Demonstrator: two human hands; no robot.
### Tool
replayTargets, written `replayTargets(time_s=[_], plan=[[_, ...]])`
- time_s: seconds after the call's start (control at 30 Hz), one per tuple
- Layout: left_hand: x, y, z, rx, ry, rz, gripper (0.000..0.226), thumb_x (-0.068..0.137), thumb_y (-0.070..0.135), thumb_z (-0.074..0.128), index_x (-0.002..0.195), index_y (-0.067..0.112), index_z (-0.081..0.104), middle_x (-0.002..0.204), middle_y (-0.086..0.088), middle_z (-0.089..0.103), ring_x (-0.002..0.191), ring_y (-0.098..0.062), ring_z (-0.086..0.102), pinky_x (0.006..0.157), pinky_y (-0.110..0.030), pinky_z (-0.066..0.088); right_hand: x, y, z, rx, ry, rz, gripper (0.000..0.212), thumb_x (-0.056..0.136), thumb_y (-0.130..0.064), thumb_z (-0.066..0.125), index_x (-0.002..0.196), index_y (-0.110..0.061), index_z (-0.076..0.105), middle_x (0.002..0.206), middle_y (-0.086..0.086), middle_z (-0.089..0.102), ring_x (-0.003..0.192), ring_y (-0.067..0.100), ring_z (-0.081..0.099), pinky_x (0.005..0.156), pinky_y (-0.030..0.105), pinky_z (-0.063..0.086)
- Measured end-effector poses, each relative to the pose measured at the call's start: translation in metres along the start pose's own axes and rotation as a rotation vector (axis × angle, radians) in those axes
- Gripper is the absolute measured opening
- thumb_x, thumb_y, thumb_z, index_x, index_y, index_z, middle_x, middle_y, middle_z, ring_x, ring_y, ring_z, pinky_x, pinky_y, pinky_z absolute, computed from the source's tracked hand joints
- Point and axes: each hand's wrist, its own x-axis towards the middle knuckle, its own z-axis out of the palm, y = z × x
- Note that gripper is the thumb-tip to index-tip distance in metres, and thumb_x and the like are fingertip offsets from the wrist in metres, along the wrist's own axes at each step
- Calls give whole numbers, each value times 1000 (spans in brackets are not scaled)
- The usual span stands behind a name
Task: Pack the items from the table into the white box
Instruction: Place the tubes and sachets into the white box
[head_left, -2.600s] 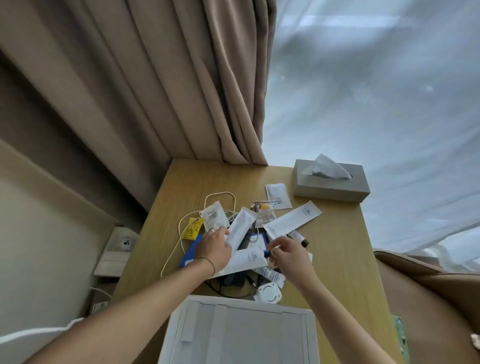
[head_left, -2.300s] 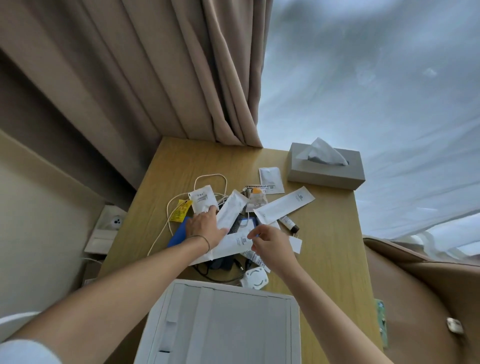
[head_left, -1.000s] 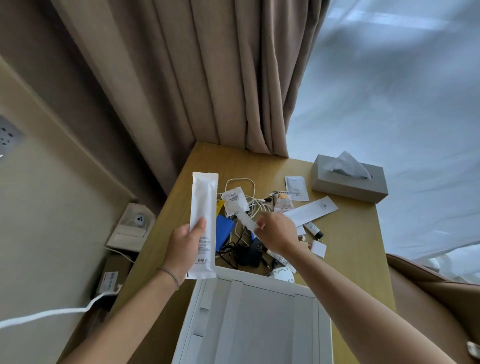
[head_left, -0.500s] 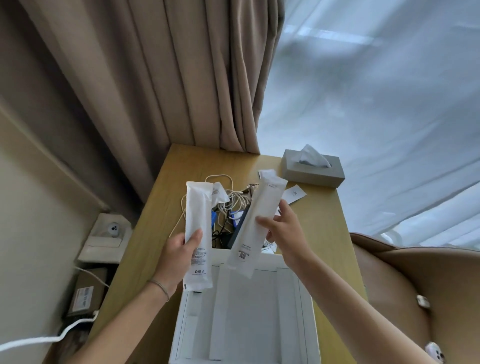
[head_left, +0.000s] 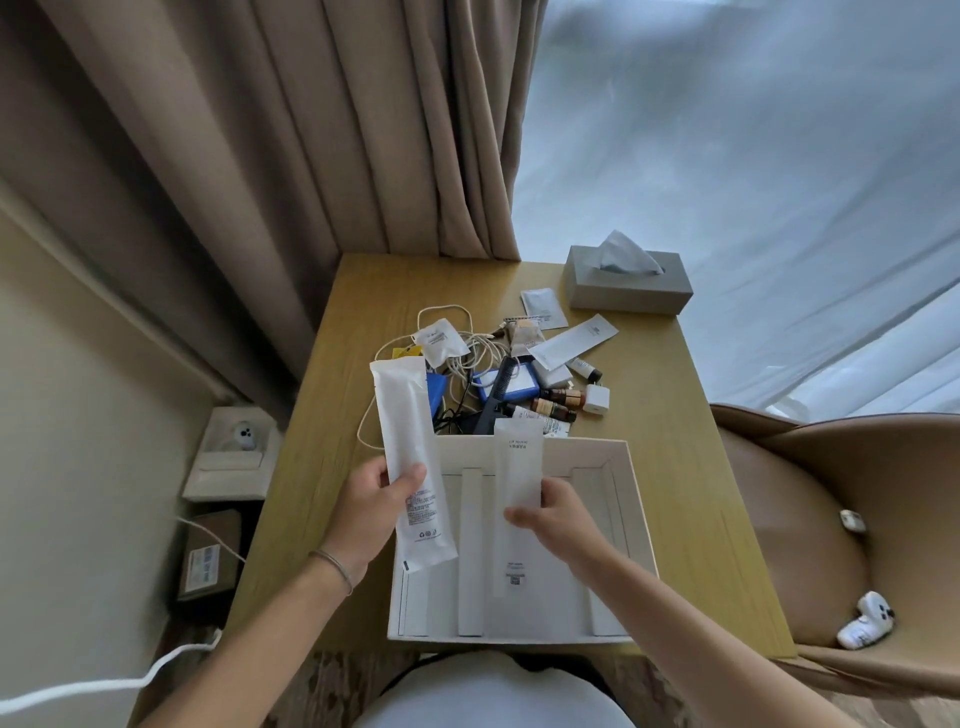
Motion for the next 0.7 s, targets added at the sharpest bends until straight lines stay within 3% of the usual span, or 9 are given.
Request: replayTargets(time_s=[0.13,0.27,0.43,0.5,0.63,0.7], plan=[[-6,-6,-3,-10,4,-22,7,94,23,67,95,18,71,86,5,76,82,-9,71,68,-21,51,11,26,11,-83,-24,130,24,84,-8,76,90,-28,64,90,-15,69,84,0,63,63,16,45],[-9,-6,-4,-26,3,-35,9,95,24,65,98,18,70,92,2,75,86,-11,70,68,-21,50,22,42,18,-95,-35,308,19,86,-14,77,91,-24,62,89,-9,68,84,8,62,62,23,46],[-11,-4,-5,-40,-1,-24,9,95,24,65,98,18,71,93,1,75,87,-12,70,70,-23,51,36,53,27,-138,-15,387,16,85,-19,79,95,-18,65,98,2,73,92,20,68,83,36,59],[-12,-4,-5,-49,0,-36,11,95,24,65,99,16,70,95,-2,75,89,-15,70,72,-25,52,40,56,31,-159,8,390,16,85,-19,79,91,-16,64,98,5,73,90,21,69,85,39,60],[-14,-6,-7,-56,-4,-42,12,95,24,65,101,16,71,93,1,76,88,-12,71,71,-23,51,42,62,35,-303,26,371,27,85,-33,78,97,-13,66,95,5,73,83,21,71,76,39,63],[-14,-6,-7,-52,-8,-40,10,95,23,65,99,17,72,91,3,77,86,-9,71,69,-20,51,41,62,33,-473,-16,340,31,87,-44,74,88,-15,63,84,3,71,71,20,72,63,34,63]])
